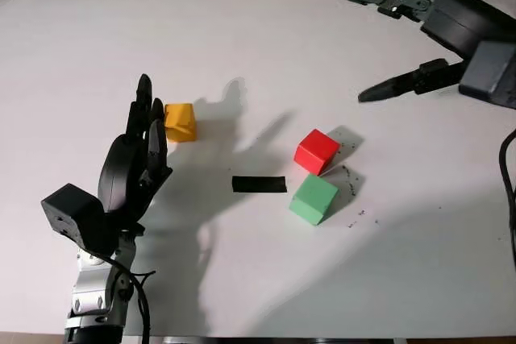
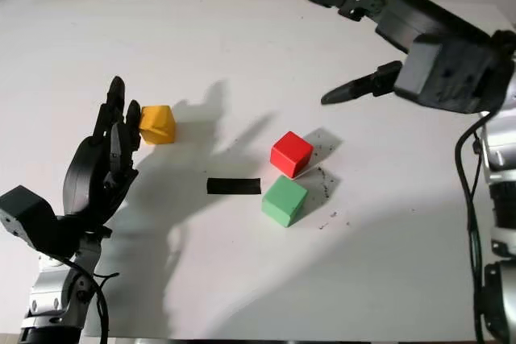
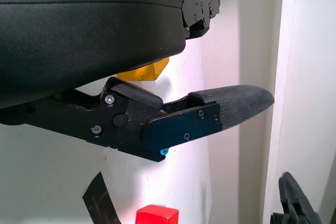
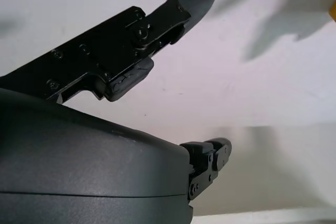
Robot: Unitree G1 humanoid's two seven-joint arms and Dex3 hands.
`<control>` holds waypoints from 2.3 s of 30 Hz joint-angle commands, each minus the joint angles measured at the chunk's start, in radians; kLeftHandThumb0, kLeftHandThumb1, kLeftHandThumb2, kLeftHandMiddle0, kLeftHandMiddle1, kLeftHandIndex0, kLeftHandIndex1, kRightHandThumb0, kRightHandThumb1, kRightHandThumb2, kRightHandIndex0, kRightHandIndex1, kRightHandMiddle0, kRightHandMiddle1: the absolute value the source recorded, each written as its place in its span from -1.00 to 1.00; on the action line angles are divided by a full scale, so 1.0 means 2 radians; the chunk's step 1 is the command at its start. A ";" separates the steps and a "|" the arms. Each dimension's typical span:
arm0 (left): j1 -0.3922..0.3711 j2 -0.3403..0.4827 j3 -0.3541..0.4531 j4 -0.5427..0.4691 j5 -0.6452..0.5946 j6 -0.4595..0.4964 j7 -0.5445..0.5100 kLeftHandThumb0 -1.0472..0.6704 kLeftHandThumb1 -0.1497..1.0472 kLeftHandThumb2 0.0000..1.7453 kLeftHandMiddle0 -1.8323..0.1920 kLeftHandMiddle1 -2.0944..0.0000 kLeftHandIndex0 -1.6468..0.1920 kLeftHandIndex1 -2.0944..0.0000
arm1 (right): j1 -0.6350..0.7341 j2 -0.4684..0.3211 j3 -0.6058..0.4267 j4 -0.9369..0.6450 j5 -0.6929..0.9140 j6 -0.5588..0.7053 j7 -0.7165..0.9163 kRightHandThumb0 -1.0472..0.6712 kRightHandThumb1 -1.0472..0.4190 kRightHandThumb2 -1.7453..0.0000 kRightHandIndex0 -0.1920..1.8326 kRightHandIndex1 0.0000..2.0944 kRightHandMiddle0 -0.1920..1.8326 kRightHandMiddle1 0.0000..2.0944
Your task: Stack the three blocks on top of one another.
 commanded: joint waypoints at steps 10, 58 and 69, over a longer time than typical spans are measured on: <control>-0.005 -0.002 -0.001 -0.002 -0.003 -0.001 0.001 -0.70 1.00 -0.22 1.00 1.00 1.00 1.00 | -0.032 -0.018 0.077 0.033 -0.104 -0.132 -0.002 -0.48 -0.57 0.94 -0.73 -0.94 -0.47 -0.90; 0.006 -0.001 -0.001 -0.011 -0.002 0.007 -0.001 -0.70 1.00 -0.23 1.00 1.00 1.00 1.00 | 0.014 0.046 0.113 0.156 -0.118 -0.225 -0.101 -0.25 -0.77 0.93 -0.63 -0.91 -0.13 -0.63; 0.000 -0.003 -0.002 -0.002 0.001 0.003 0.000 -0.69 1.00 -0.22 1.00 1.00 1.00 1.00 | -0.002 0.042 0.117 0.176 -0.143 -0.255 -0.150 -0.28 -0.83 0.94 -0.52 -0.93 -0.30 0.24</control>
